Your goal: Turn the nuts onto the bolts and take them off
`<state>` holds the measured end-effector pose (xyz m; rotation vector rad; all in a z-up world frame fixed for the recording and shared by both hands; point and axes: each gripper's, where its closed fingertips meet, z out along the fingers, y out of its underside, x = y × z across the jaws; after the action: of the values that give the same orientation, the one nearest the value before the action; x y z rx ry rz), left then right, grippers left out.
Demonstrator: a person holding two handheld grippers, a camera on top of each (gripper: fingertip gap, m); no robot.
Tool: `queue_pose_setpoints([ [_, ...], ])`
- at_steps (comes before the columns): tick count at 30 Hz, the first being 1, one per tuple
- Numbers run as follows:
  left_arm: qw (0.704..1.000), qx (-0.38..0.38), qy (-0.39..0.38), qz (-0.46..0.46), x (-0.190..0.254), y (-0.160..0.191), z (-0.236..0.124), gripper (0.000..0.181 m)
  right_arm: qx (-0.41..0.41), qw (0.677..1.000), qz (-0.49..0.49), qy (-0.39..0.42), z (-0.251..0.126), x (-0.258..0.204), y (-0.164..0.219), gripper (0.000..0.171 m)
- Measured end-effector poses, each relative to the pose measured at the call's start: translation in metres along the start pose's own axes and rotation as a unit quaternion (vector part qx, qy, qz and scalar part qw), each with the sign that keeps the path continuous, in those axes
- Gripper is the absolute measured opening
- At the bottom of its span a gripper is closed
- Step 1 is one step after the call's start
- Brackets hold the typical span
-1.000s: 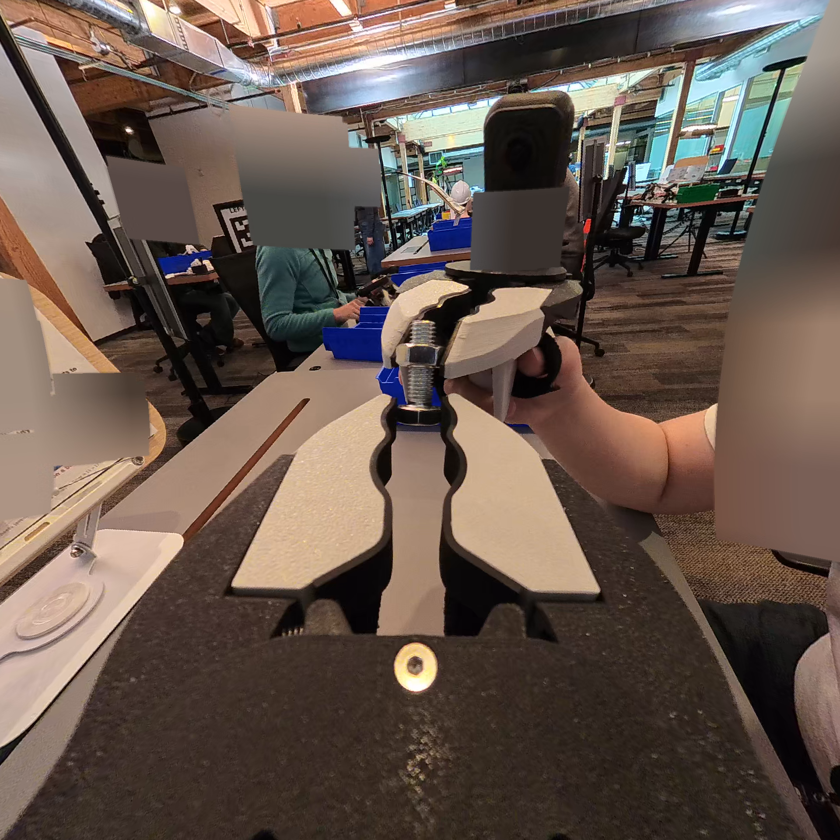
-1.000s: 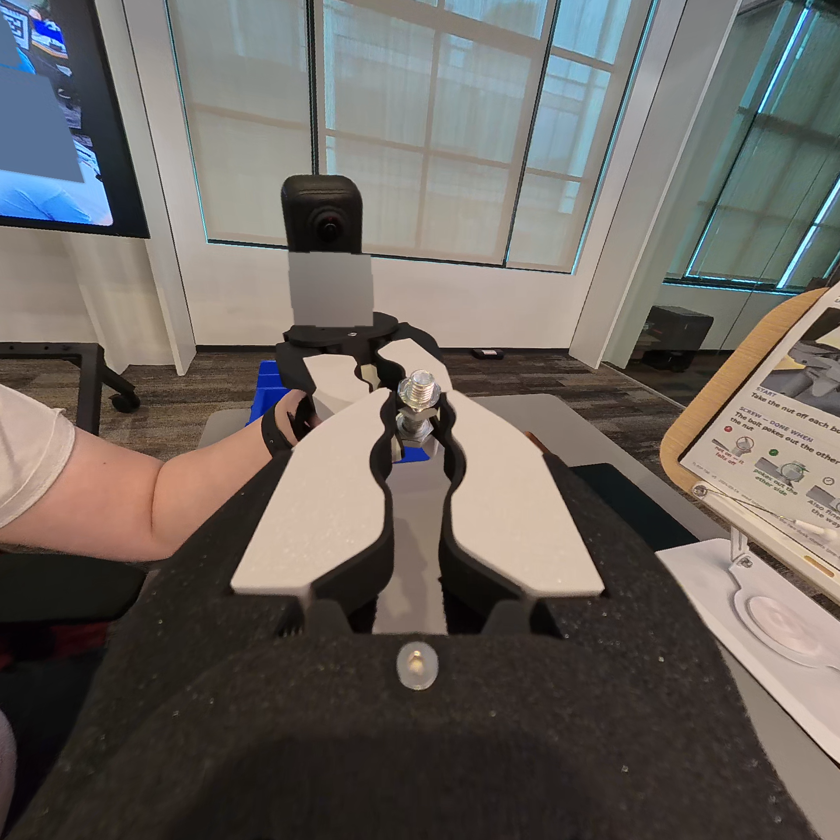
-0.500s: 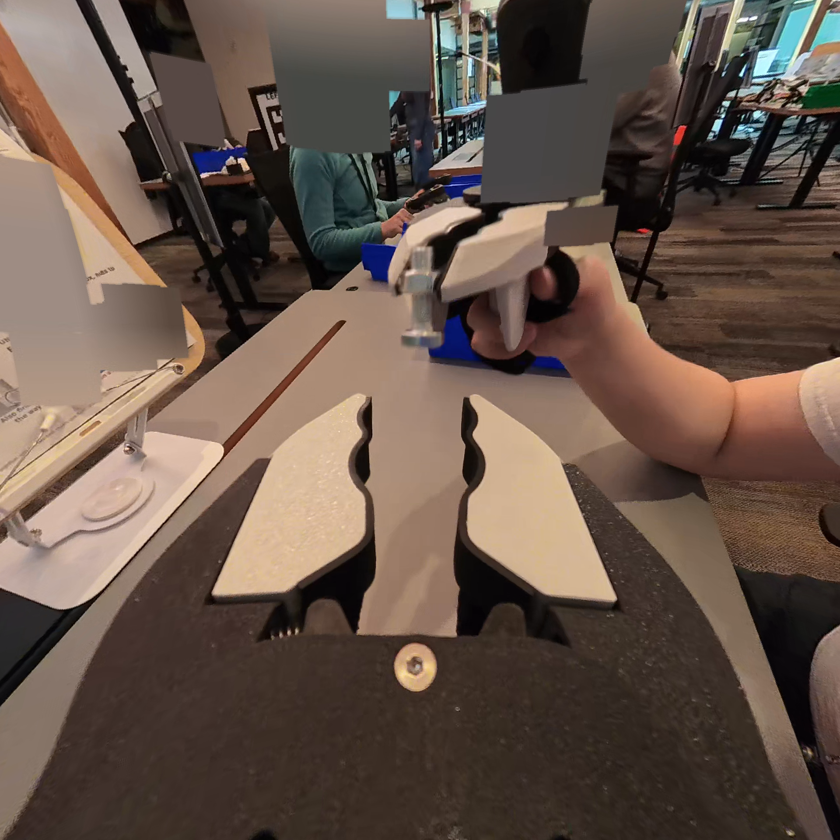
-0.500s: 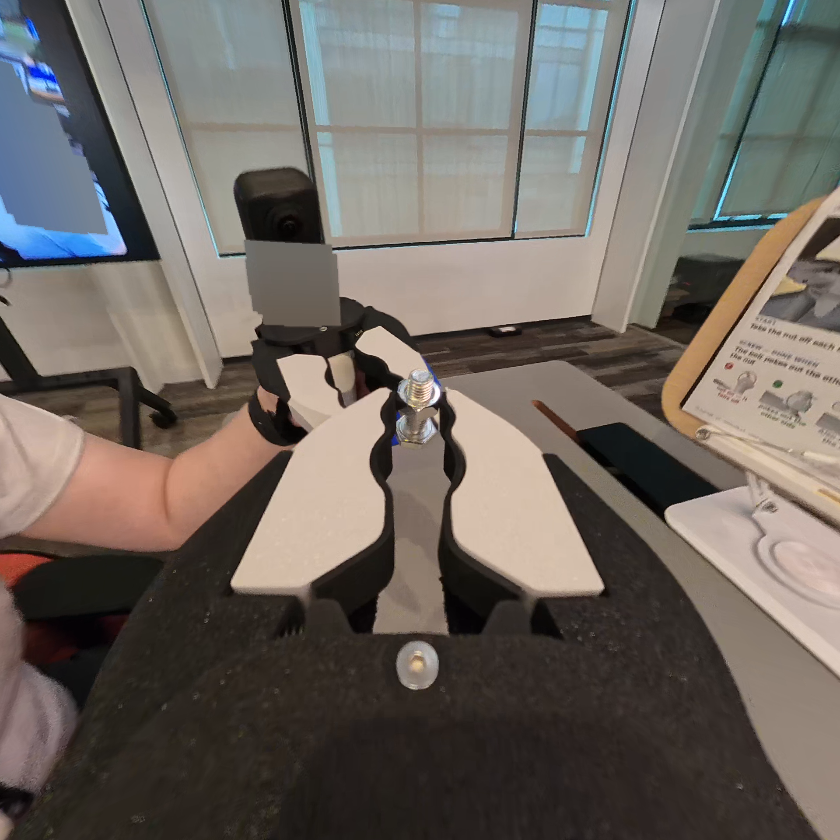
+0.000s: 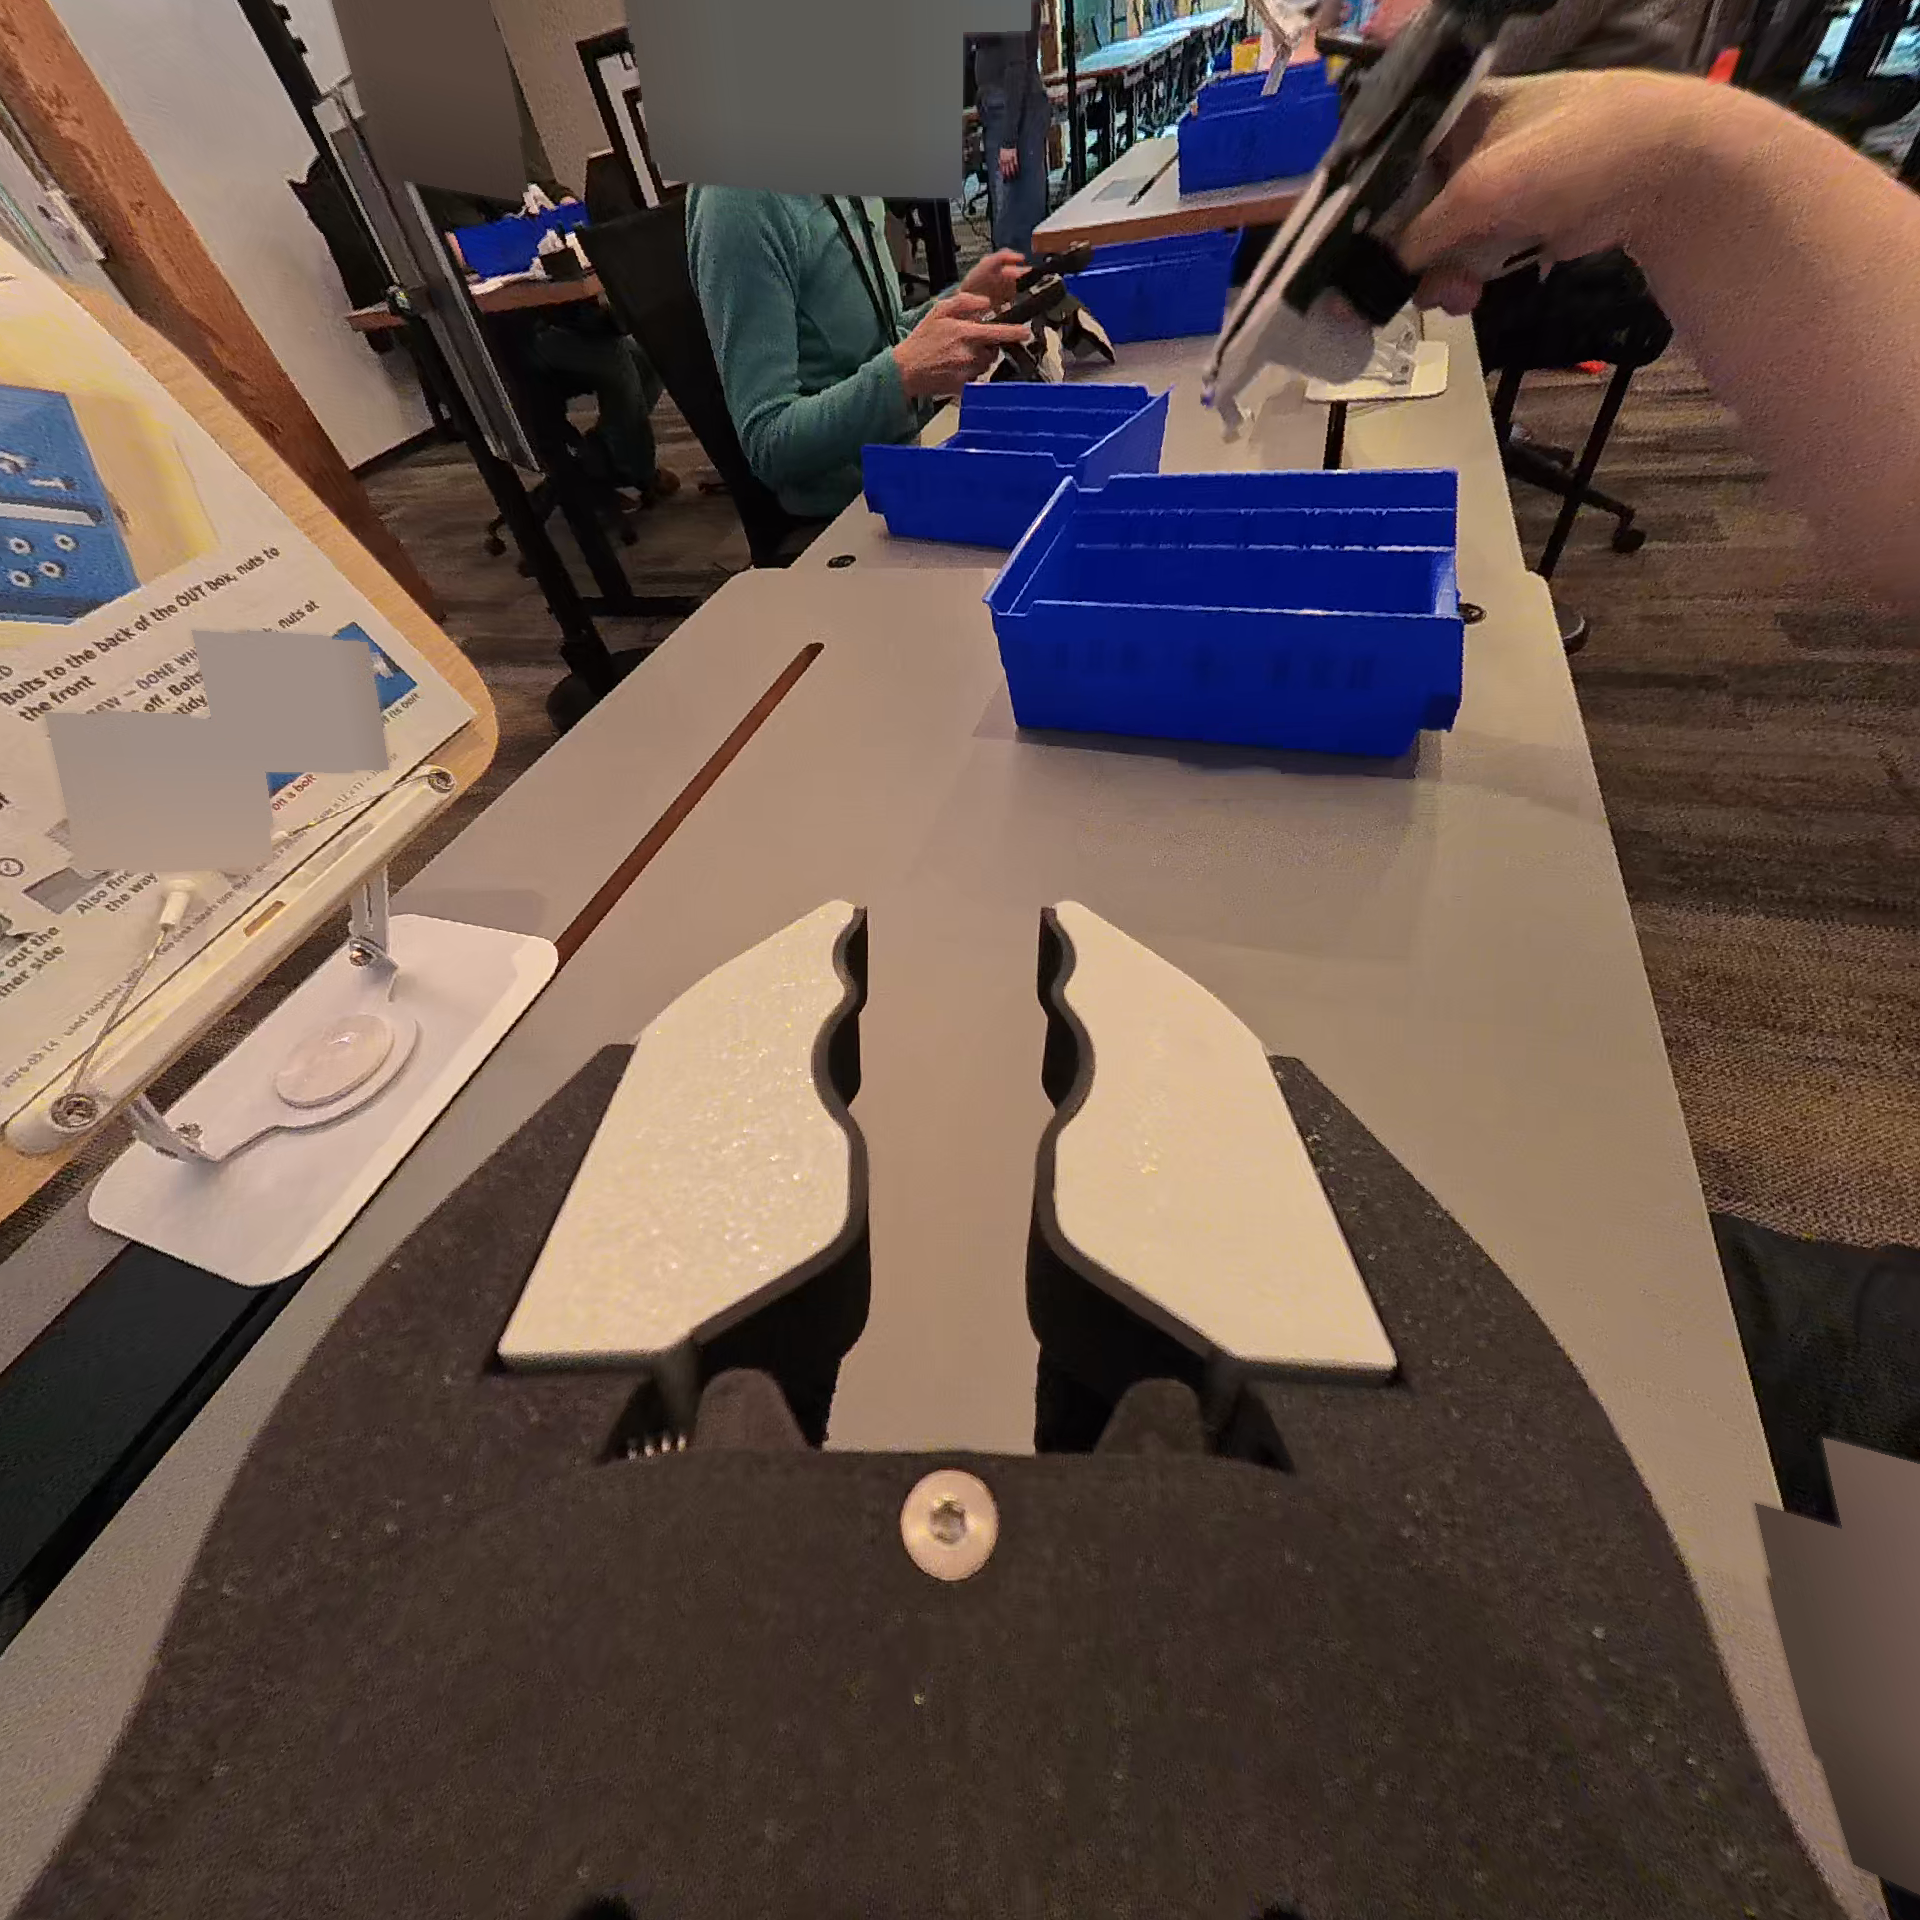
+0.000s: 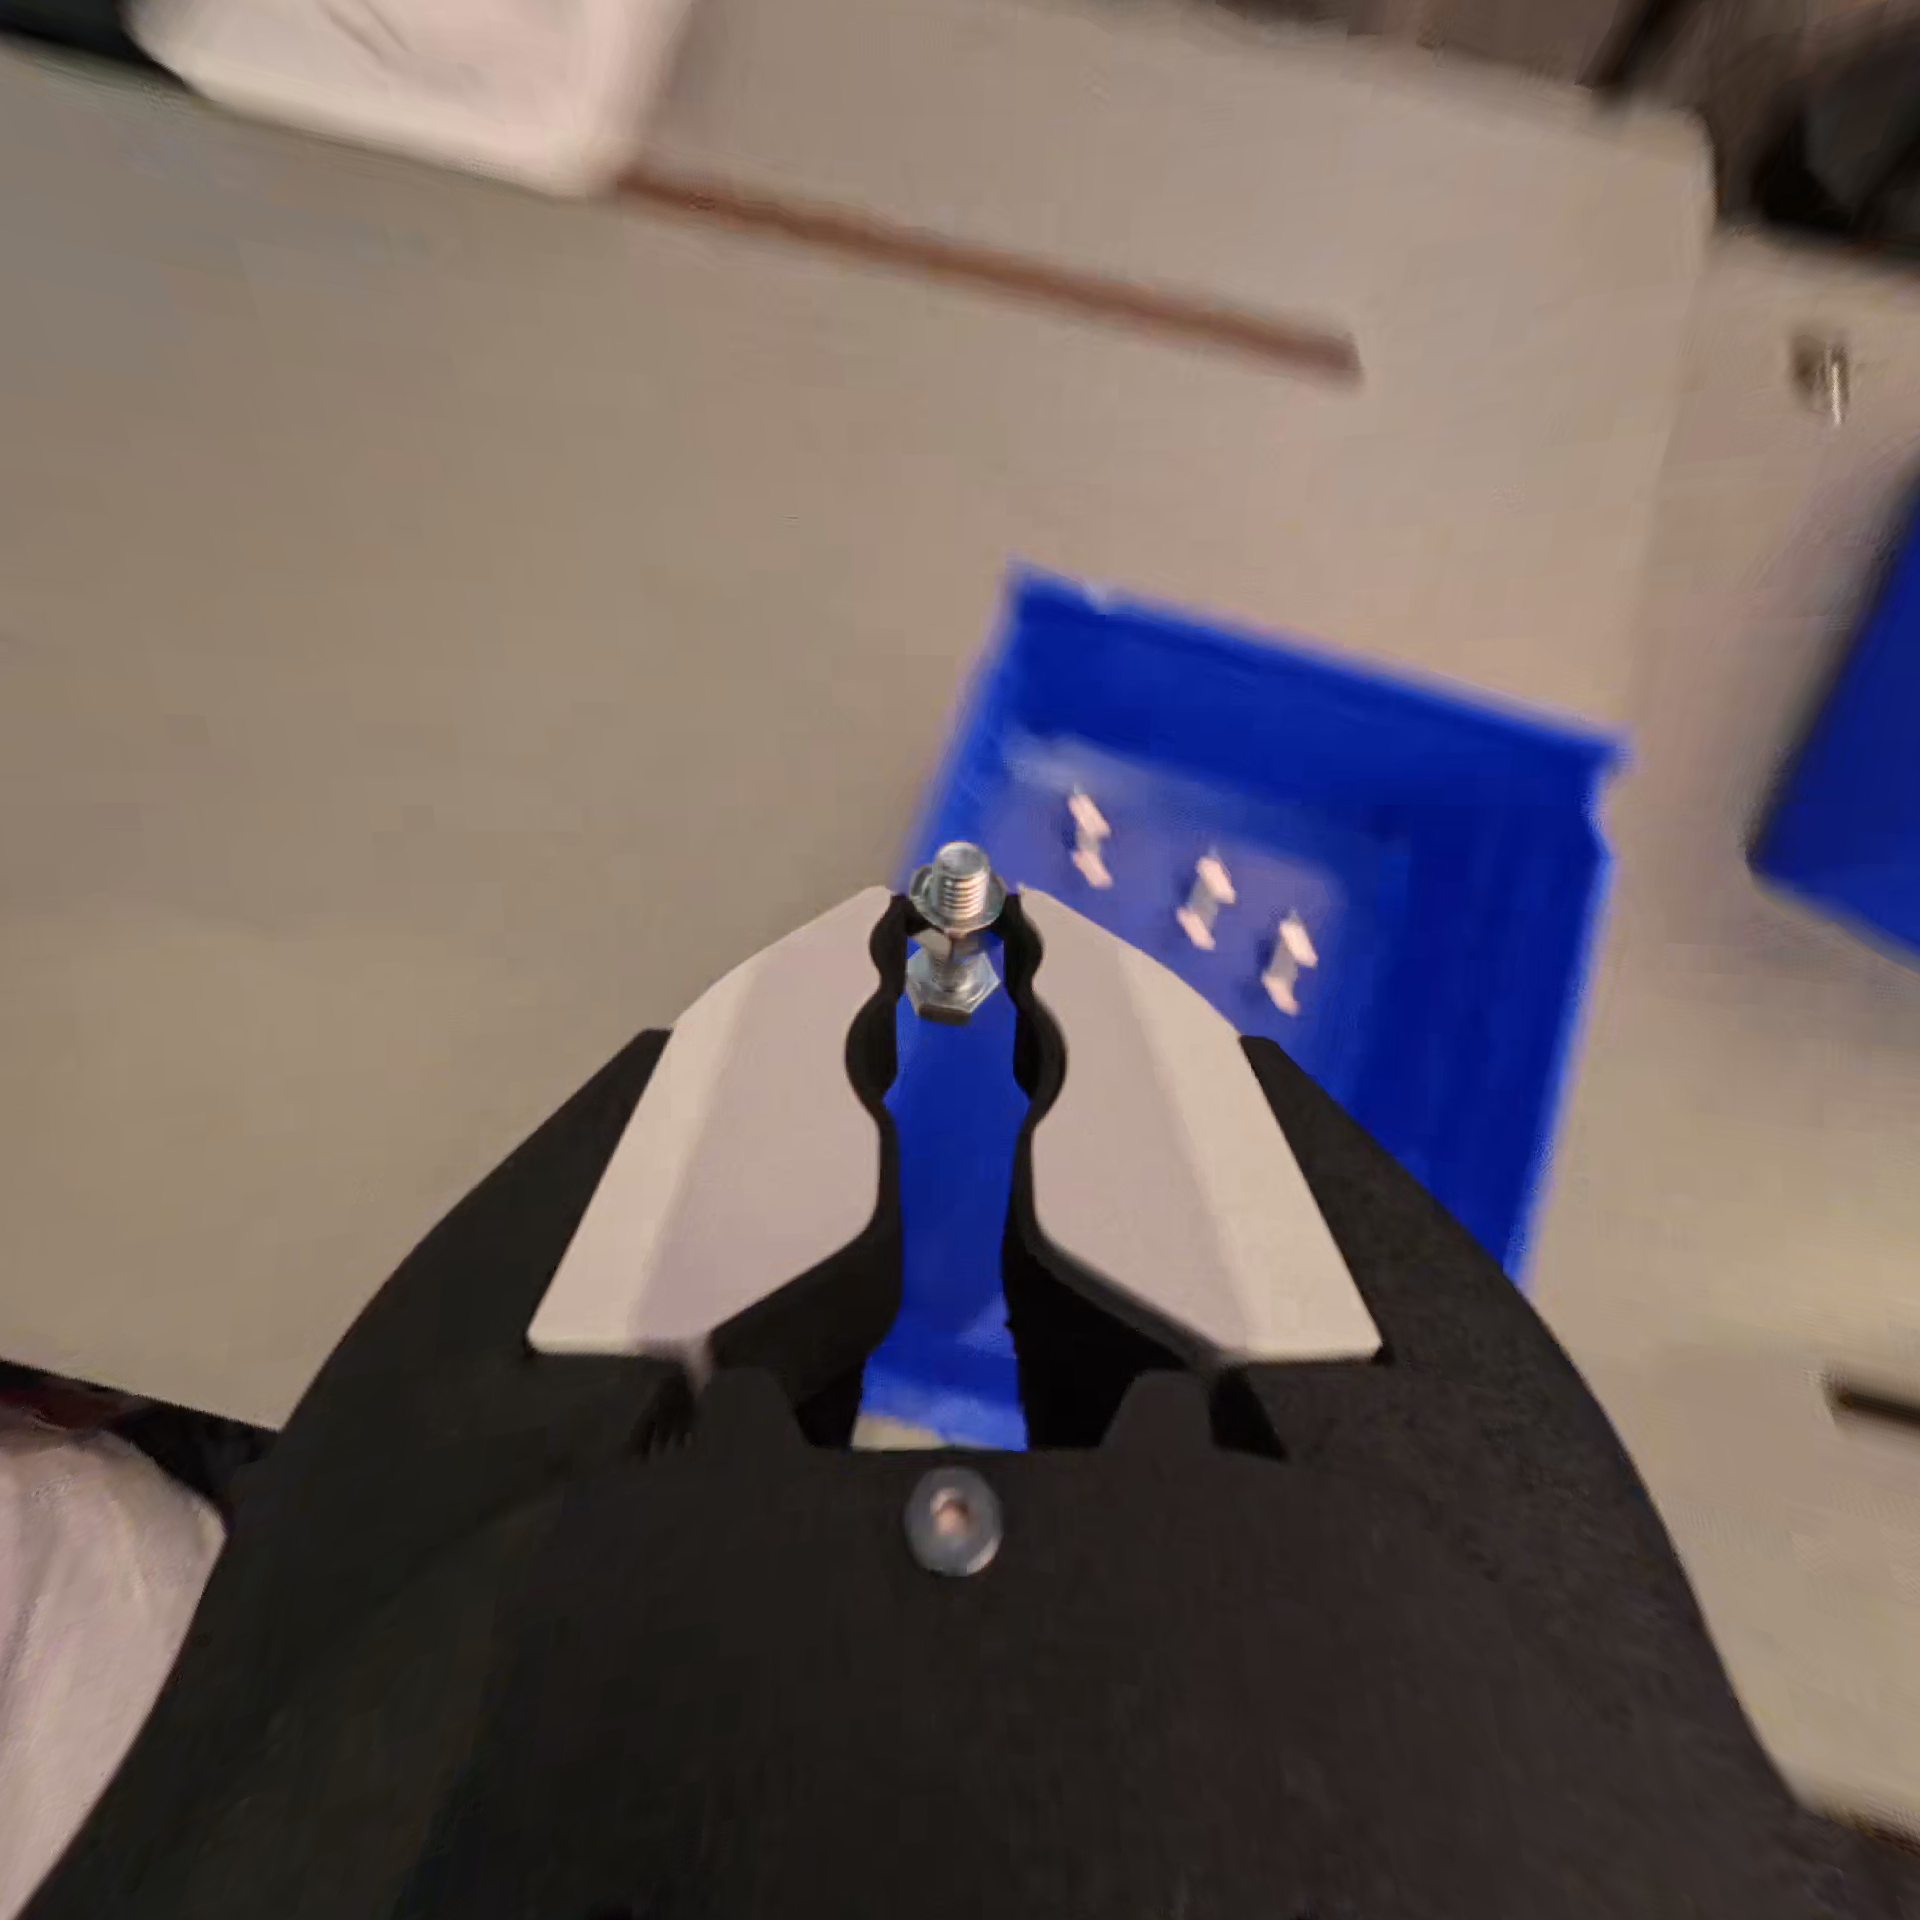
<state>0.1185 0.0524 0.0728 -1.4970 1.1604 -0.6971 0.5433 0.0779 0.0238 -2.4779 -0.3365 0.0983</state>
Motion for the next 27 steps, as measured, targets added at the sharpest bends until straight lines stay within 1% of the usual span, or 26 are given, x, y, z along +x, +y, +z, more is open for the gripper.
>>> queue_pose_setpoints([
  [2, 1.000, -0.007, 0.000, 0.003, 0.004, 0.001, 0.005, 0.031, -0.090, 0.995, 0.042, 0.020, 0.024, 0.042, 0.043, 0.017],
  [3, 1.000, -0.011, -0.002, 0.003, 0.005, 0.002, 0.007, 0.031, -0.124, 0.990, 0.059, 0.019, 0.036, 0.056, 0.060, 0.017],
  [5, 1.000, -0.011, -0.008, 0.000, 0.006, 0.001, 0.011, 0.030, -0.169, 0.982, 0.084, 0.014, 0.058, 0.073, 0.083, 0.017],
  [7, 1.000, -0.008, -0.001, -0.010, 0.010, 0.000, 0.013, 0.028, -0.198, 0.976, 0.092, 0.024, 0.076, 0.087, 0.094, 0.017],
  [10, 1.000, -0.001, 0.007, -0.025, 0.016, -0.002, 0.016, 0.027, -0.237, 0.966, 0.079, 0.063, 0.095, 0.109, 0.100, 0.017],
  [15, 0.999, -0.034, -0.001, -0.017, 0.023, 0.009, 0.027, 0.026, -0.283, 0.953, 0.044, 0.103, 0.116, 0.130, 0.099, 0.017],
  [19, 0.999, -0.051, -0.009, -0.006, 0.033, 0.011, 0.032, 0.026, -0.308, 0.945, 0.031, 0.105, 0.125, 0.136, 0.102, 0.017],
  [22, 0.998, -0.055, -0.014, 0.004, 0.041, 0.007, 0.032, 0.026, -0.299, 0.952, 0.043, 0.057, 0.122, 0.119, 0.105, 0.017],
  [25, 0.999, -0.049, -0.019, 0.007, 0.046, 0.002, 0.028, 0.026, -0.297, 0.953, 0.051, -0.016, 0.117, 0.088, 0.114, 0.017],
  [27, 0.999, -0.047, -0.010, -0.002, 0.052, 0.000, 0.027, 0.026, -0.314, 0.948, 0.039, -0.028, 0.116, 0.077, 0.123, 0.017],
])
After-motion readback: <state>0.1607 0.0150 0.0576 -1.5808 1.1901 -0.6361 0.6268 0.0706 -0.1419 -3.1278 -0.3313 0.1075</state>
